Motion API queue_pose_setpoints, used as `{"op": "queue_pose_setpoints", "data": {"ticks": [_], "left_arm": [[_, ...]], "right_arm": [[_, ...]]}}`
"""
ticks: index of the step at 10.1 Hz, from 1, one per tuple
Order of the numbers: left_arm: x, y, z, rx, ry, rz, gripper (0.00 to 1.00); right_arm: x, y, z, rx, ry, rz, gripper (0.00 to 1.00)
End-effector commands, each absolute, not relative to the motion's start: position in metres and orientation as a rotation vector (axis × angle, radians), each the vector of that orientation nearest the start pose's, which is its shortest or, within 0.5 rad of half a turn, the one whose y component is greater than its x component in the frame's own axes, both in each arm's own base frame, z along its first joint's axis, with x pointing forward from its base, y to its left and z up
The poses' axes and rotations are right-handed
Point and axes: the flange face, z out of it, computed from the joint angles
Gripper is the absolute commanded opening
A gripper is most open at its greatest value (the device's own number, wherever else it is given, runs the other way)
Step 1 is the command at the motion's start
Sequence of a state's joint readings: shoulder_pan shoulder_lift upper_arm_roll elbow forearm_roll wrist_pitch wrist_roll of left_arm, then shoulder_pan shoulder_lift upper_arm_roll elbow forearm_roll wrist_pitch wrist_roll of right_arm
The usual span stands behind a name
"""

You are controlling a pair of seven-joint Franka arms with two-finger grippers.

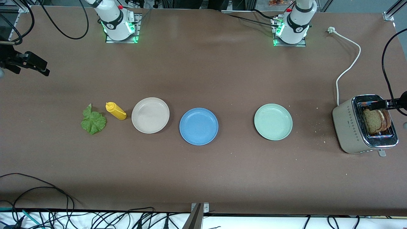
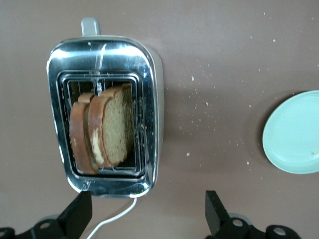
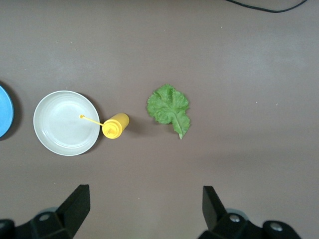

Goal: Make sandwich in blue plate with both arms
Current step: 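Lower the left gripper into the toaster slot over the bread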

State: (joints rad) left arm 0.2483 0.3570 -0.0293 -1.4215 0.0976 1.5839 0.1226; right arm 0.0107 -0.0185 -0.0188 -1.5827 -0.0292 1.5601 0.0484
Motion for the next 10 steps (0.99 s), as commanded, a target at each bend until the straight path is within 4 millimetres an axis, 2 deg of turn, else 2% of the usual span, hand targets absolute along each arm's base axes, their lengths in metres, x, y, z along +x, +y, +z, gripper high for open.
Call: {"op": "queue_pose_setpoints", "data": {"ticks": [1,2,5,10], "left_arm": [[0.647,0.17,0.452,-3.067,0.007,0.26,1.0],[0.647,0.187,0.443,-3.076,-0.005,0.248,1.0],[0.649,0.198,0.423,-3.085,0.012,0.262,1.0],[0.656,0.203,0.399,-3.091,0.009,0.261,1.0]], "right_arm": [[0.545,-0.007,0.634,-3.153,0.102,-0.003,1.0],[0.545,-0.007,0.634,-3.153,0.102,-0.003,1.0],[0.545,-0.007,0.634,-3.153,0.102,-0.005,1.0],[0.545,-0.007,0.634,-3.153,0.102,-0.003,1.0]]}}
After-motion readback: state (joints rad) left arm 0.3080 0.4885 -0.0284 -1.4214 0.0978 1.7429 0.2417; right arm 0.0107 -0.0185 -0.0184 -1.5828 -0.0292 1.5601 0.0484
